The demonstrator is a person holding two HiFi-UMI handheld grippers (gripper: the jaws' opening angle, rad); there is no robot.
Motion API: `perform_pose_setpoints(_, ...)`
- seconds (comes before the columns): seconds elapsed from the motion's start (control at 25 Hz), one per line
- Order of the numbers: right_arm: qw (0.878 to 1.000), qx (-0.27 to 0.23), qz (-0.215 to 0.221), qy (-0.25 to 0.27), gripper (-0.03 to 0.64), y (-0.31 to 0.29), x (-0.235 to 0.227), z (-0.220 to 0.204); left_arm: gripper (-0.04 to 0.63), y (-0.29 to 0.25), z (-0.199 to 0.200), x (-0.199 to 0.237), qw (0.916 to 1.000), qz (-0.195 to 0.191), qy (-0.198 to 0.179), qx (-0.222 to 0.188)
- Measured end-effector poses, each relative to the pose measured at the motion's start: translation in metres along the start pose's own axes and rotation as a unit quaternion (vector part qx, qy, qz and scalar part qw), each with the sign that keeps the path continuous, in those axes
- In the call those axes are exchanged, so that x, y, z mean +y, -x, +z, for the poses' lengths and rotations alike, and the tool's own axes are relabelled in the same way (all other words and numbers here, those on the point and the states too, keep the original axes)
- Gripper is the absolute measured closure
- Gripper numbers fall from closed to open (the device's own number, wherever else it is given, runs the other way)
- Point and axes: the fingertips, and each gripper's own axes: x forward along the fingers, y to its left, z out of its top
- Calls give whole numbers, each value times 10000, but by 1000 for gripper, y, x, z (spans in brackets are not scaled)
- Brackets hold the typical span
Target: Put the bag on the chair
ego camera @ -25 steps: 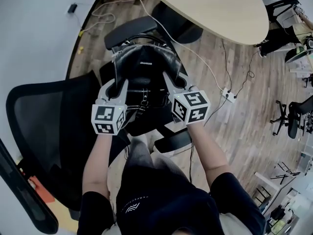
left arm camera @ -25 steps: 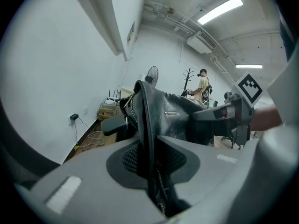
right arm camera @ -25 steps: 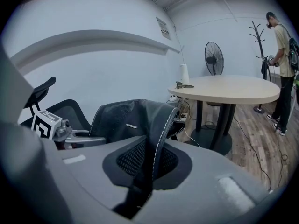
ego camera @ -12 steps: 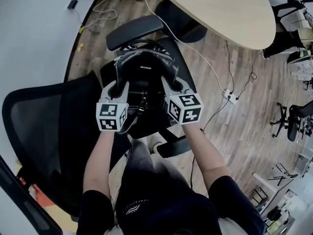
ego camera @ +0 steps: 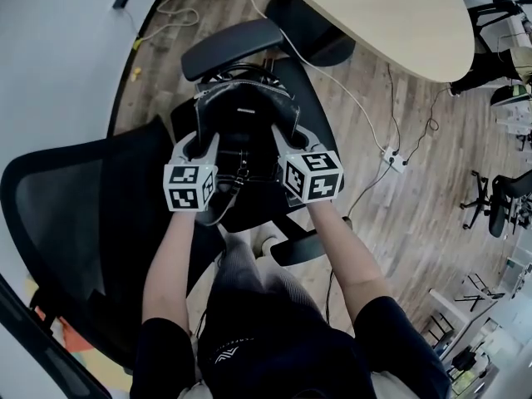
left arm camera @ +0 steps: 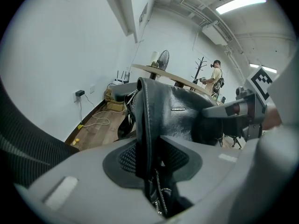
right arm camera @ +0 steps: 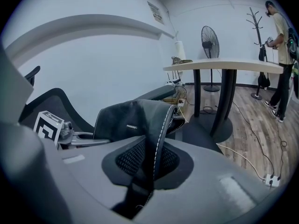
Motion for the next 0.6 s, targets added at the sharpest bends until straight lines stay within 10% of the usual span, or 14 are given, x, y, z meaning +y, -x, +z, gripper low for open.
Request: perform_pose_setpoints(0.6,9994,148,-314,5,488,0,-6,-2,408,1,-8,13,9985,254,385,286)
